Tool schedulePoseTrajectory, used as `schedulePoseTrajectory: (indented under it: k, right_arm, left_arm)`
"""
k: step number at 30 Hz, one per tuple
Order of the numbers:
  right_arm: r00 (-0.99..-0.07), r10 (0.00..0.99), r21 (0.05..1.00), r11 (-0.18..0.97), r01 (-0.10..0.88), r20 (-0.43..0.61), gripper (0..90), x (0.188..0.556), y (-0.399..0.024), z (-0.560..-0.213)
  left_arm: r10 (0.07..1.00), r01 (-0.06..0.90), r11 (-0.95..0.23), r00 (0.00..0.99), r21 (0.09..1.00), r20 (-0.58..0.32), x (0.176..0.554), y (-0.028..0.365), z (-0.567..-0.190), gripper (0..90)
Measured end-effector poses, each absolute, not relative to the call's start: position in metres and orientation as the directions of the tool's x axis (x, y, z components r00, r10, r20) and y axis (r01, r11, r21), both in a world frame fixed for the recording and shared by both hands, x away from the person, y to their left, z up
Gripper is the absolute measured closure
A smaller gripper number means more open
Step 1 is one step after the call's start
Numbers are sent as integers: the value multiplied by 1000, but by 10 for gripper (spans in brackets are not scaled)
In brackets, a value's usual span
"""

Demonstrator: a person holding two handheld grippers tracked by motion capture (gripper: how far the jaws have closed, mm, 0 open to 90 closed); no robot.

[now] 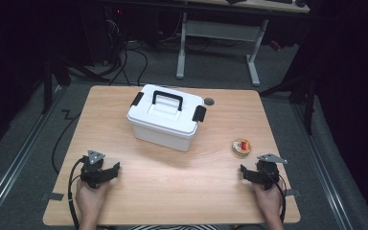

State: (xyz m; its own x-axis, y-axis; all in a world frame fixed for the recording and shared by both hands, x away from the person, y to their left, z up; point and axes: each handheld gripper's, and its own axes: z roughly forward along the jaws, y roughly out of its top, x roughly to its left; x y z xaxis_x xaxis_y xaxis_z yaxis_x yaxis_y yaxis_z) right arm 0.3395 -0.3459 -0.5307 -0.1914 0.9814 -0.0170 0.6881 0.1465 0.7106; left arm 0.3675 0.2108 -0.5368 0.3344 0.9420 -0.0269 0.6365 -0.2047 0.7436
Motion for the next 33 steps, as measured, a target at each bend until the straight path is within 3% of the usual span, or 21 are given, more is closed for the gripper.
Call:
schedulePoseTrajectory:
  k: [19,26,27,28,29,33]
  right_arm:
    - [-196,980,712,147,687,-12,210,337,-347,-531]
    - [-175,984,723,131,678,-14,359,333,-350,-530]
    - [-177,984,732,127,669,-9,440,332,-351,-529]
    - [-177,984,732,127,669,-9,440,332,-351,-529]
    - [-180,984,736,118,667,6,499,331,-353,-529]
    - [-186,982,739,104,665,29,561,328,-355,-527]
  left_arm:
    - [944,636,-203,329,745,-23,369,210,-537,306]
    - [943,639,-199,331,743,-31,368,211,-537,288]
    - [946,644,-177,320,745,-52,368,212,-536,294]
    - [946,644,-177,320,745,-52,368,212,-536,304]
    - [948,645,-166,314,746,-60,368,213,-536,325]
    - [945,646,-163,318,746,-69,369,213,-535,354]
